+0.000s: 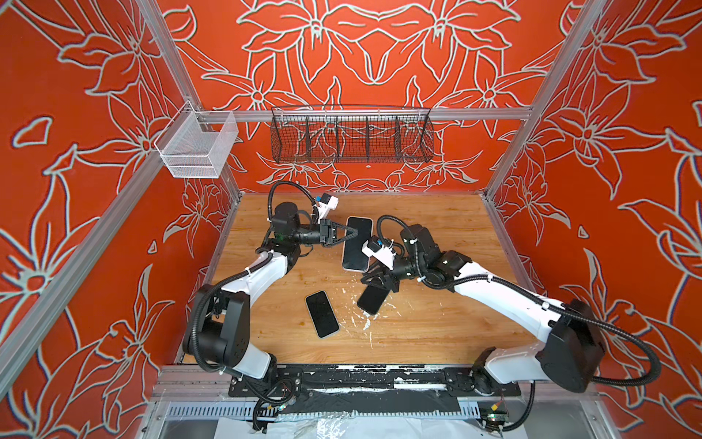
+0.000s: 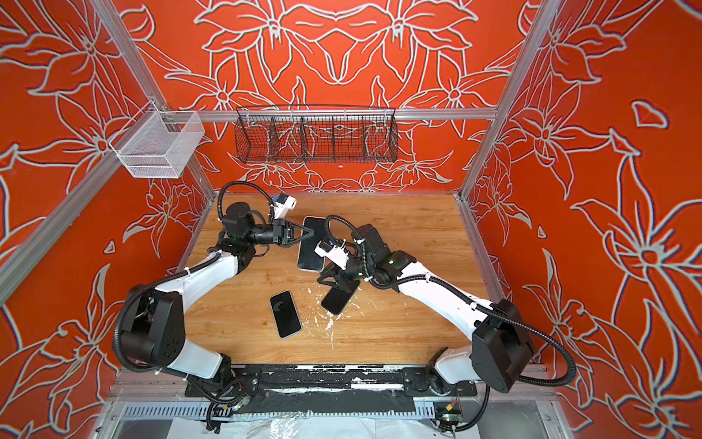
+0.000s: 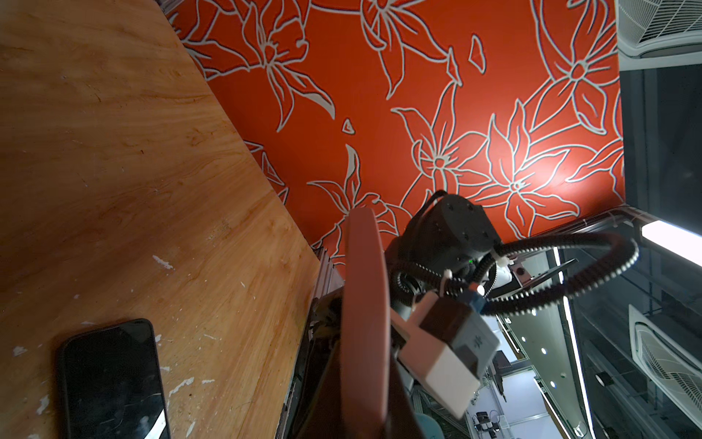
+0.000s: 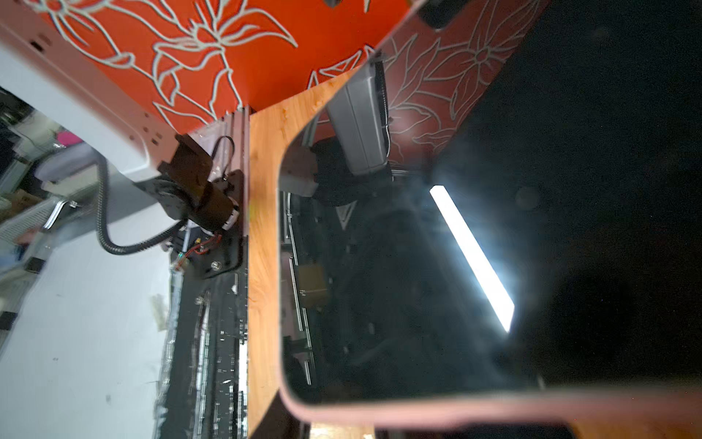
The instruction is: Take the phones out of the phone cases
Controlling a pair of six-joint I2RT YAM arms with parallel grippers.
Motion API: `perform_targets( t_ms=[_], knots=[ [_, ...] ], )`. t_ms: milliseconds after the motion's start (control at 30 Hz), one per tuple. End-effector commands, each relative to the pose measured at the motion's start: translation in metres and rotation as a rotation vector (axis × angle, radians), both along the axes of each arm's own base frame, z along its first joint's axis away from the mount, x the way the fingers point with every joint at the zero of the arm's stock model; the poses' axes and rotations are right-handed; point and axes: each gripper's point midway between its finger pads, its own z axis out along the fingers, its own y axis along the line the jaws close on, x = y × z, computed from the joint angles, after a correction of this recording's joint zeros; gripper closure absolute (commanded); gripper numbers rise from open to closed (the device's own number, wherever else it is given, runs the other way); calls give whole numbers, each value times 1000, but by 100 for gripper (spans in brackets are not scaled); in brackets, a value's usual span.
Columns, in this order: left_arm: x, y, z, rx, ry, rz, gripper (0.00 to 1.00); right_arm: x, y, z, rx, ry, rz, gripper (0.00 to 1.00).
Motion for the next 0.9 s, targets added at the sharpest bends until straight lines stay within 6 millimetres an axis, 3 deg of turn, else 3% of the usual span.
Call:
perform_targets(
  t_ms=[0, 200, 367, 867],
  knots=[
    [-14, 1, 12, 39, -94, -9, 100, -15, -1, 26, 106, 66, 81, 66],
    [-21, 3, 11, 64, -112, -6, 100, -33, 0, 50, 176, 139, 173, 58],
    [-16, 2, 13, 64, -117, -3, 100, -39, -1, 49, 169, 181, 191, 51],
    [-13, 0, 22, 29, -127, -1, 100, -17, 9, 38, 151, 171, 132, 51]
  ],
)
